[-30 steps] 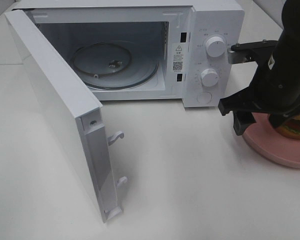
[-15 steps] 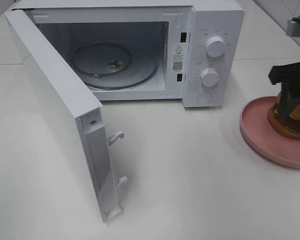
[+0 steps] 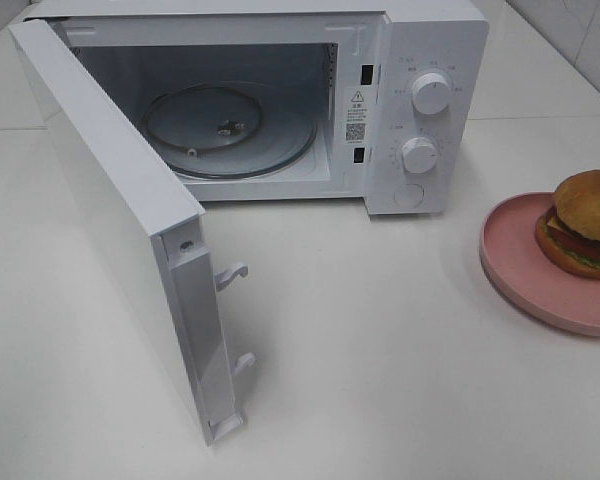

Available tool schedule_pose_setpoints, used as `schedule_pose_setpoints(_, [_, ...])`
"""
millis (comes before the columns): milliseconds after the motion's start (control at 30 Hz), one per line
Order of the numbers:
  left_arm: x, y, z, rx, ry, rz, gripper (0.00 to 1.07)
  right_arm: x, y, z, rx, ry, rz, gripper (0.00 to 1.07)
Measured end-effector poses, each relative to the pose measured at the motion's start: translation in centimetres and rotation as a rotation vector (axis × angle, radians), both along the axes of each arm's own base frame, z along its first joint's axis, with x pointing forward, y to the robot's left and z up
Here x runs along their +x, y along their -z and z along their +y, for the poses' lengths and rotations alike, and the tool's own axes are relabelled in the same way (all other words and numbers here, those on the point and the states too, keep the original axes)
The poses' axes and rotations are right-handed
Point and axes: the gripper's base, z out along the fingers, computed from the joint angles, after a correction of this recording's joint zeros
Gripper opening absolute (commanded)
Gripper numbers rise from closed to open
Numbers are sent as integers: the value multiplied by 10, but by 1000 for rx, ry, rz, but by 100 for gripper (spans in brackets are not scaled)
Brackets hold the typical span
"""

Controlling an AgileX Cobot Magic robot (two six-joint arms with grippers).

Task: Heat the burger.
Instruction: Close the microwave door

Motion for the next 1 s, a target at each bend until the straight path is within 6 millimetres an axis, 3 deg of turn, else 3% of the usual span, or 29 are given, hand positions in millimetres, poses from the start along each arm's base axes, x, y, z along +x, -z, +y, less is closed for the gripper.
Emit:
schedule_pose_setpoints(100, [0, 0, 0, 0, 0, 0, 0, -9, 0, -1, 1, 0, -13, 69])
schedule_pose_setpoints(167, [0, 0, 0, 0, 0, 0, 0, -44, 4, -6, -7, 2, -57, 69])
schedule_pose_setpoints(200, [0, 0, 0, 0, 0, 0, 0, -44, 4, -6, -7, 2, -57, 69])
schedule_pose_setpoints(300, [0, 0, 0, -1, 0, 0, 0, -76, 17, -11, -12, 4, -94, 68])
schedule_pose_setpoints(367, [0, 0, 0, -1, 0, 0, 0, -83, 18, -11, -12, 4, -111, 68])
schedule_pose_setpoints(400, [0, 0, 0, -1, 0, 0, 0, -98, 23, -13, -9, 5, -147, 67])
schedule_pose_setpoints(500, [0, 0, 0, -1, 0, 0, 0, -110, 28, -15, -7, 1, -184, 66])
schedule_pose_setpoints(533, [0, 0, 0, -1, 0, 0, 0, -122, 33, -16, -7, -10, -230, 65])
schedule_pose_setpoints(633, [0, 0, 0, -1, 0, 0, 0, -126, 35, -16, -6, -11, -248, 64])
schedule_pose_setpoints(767, [0, 0, 0, -1, 0, 0, 0, -152, 46, -19, 6, -26, -416, 64])
schedule_pose_setpoints(1000, [0, 0, 0, -1, 0, 0, 0, -169, 52, -18, 40, -53, -580, 65])
